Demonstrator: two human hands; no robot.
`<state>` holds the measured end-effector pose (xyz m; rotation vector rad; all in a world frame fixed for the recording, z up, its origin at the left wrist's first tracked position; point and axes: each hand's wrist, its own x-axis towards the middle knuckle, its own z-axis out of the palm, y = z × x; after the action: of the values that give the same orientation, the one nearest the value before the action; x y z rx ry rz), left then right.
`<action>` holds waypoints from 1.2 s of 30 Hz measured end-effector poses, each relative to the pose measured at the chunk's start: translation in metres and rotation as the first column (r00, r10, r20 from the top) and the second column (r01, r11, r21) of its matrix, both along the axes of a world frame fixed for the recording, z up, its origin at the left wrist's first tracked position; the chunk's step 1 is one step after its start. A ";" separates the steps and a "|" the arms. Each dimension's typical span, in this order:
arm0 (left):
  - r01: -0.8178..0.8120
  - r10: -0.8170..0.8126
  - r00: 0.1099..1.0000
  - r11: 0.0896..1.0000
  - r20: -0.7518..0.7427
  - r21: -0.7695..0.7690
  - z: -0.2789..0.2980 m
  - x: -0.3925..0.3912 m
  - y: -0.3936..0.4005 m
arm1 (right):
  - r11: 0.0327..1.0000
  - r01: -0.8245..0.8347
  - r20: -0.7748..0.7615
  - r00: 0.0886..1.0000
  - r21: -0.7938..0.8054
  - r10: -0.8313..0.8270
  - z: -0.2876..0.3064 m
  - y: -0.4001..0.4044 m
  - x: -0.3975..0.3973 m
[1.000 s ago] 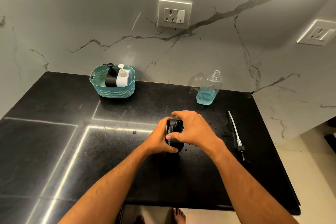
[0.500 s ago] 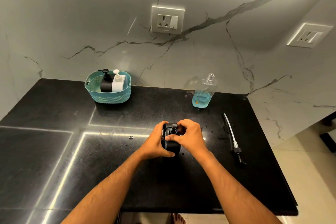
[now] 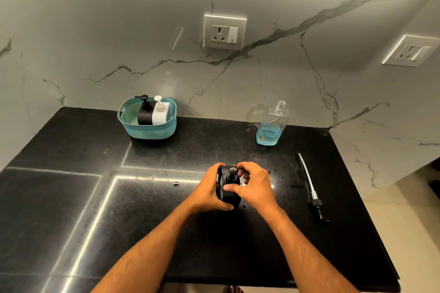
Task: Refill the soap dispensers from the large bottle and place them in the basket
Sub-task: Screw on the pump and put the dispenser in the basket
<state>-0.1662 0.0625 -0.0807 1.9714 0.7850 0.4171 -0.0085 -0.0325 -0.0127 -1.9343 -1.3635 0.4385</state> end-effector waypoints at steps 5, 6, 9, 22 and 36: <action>0.004 -0.004 1.000 1.000 0.004 0.001 0.001 -0.001 0.000 | 1.000 -0.008 -0.019 1.000 -0.003 0.008 -0.006 -0.002 0.000; 0.004 -0.004 1.000 1.000 0.003 0.000 0.001 -0.001 0.000 | 1.000 0.018 0.001 1.000 0.002 -0.018 -0.004 -0.002 0.000; 0.005 -0.005 1.000 1.000 -0.002 -0.005 0.001 -0.001 0.000 | 0.998 0.068 0.043 0.997 -0.004 -0.068 -0.002 0.001 0.002; -0.002 0.002 1.000 0.999 0.000 -0.049 0.002 -0.001 0.000 | 1.000 -0.021 -0.111 0.994 0.023 0.024 -0.003 -0.002 0.005; 0.007 -0.008 1.000 0.999 -0.008 -0.042 0.003 0.001 0.001 | 0.979 -0.202 -0.038 0.979 -0.016 0.202 0.001 0.011 0.009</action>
<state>-0.1655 0.0631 -0.0774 1.9377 0.7855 0.3852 0.0001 -0.0211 -0.0120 -1.8012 -1.5440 0.5833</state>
